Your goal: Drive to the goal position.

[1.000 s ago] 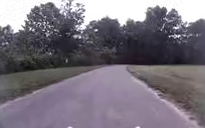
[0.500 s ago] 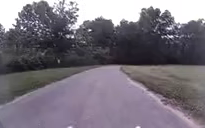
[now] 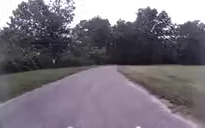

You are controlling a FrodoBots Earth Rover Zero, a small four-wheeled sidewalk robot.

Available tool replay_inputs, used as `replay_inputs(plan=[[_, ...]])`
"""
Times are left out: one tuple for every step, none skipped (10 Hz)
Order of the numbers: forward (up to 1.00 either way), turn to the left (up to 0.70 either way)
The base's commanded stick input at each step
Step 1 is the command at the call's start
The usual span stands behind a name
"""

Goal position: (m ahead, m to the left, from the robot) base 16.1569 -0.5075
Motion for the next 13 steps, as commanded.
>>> replay_inputs(plan=[[0.7, 0.0], [0.7, 0.0], [0.7, 0.0], [0.7, 0.0], [0.7, 0.0], [0.7, -0.05], [0.7, -0.1], [0.7, -0.13], [0.7, -0.14], [0.7, -0.14], [0.7, -0.14], [0.7, -0.14], [0.7, -0.14]])
